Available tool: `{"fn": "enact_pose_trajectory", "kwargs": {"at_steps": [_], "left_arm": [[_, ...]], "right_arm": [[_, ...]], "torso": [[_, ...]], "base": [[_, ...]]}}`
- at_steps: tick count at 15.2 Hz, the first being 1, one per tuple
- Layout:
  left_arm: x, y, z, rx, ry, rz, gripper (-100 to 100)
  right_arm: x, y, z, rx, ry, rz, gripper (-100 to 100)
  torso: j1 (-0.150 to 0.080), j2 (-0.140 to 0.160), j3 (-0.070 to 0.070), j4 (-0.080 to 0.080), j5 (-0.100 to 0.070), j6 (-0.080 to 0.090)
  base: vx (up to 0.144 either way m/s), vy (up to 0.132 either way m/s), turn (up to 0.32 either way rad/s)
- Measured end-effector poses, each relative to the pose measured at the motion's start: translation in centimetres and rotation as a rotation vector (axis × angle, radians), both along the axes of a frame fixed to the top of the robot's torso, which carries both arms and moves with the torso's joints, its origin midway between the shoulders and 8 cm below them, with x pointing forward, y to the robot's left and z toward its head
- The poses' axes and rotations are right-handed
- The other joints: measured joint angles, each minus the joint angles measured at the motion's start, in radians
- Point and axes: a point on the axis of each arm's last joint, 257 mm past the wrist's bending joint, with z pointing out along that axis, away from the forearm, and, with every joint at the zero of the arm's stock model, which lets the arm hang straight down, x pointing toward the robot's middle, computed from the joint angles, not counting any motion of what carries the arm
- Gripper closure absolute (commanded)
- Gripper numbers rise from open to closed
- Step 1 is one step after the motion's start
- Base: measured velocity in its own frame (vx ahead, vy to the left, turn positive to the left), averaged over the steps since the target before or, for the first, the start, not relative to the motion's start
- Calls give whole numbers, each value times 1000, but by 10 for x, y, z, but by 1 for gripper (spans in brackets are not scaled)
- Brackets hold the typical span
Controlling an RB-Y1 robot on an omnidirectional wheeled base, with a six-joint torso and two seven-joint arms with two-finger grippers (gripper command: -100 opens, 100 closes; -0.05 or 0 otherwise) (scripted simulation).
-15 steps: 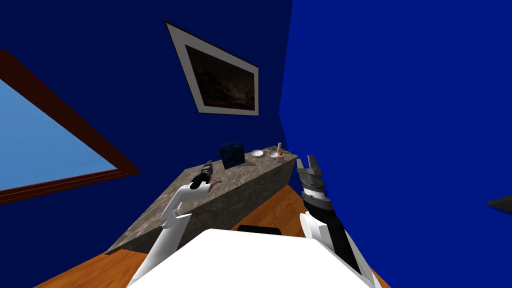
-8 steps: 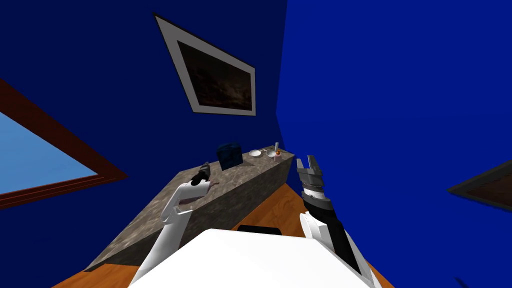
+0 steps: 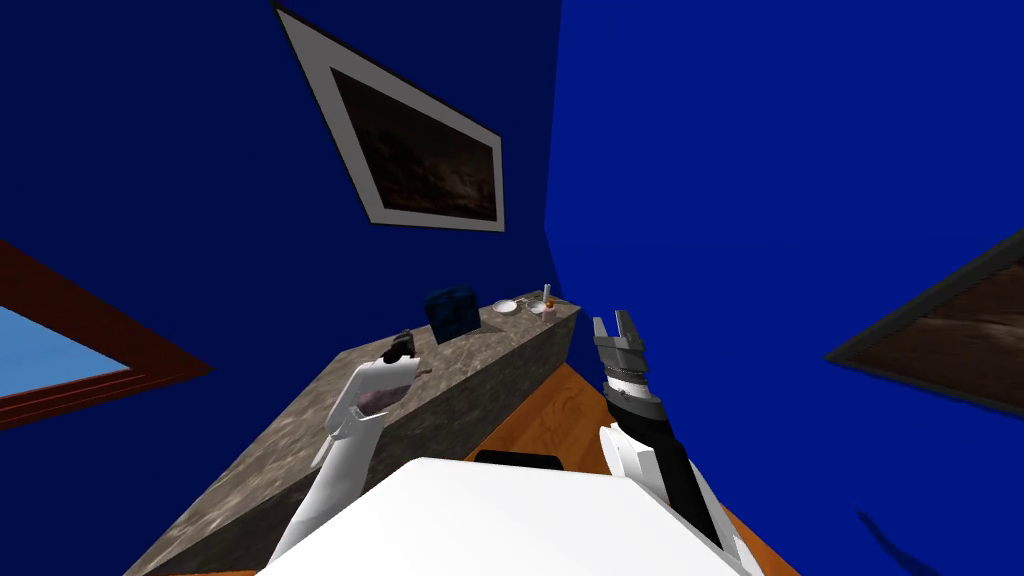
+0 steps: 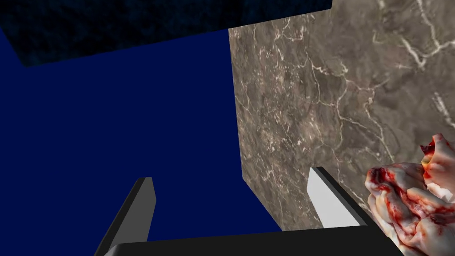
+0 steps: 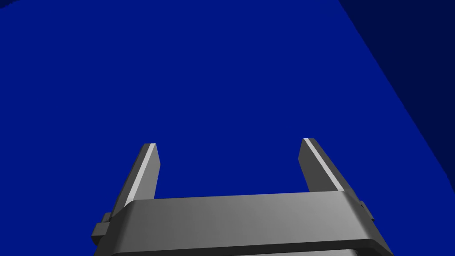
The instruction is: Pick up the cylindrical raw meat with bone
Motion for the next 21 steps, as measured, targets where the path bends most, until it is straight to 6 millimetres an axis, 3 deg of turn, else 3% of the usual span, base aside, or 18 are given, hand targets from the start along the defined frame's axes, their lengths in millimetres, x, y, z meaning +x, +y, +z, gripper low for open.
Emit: {"fn": "enact_pose_trajectory", "kwargs": {"at_steps": [8,21], "left_arm": [[-25,23,-21,-95,69,145,-100],[-69,32,-57,-264,180,357,-100]], "right_arm": [[0,0,0,0,0,0,0],[0,0,0,0,0,0,0]], "torso": [[0,0,0,0,0,0],[1,0,0,0,0,0]], "base": [[-6,14,-121],[-7,19,-115]]}}
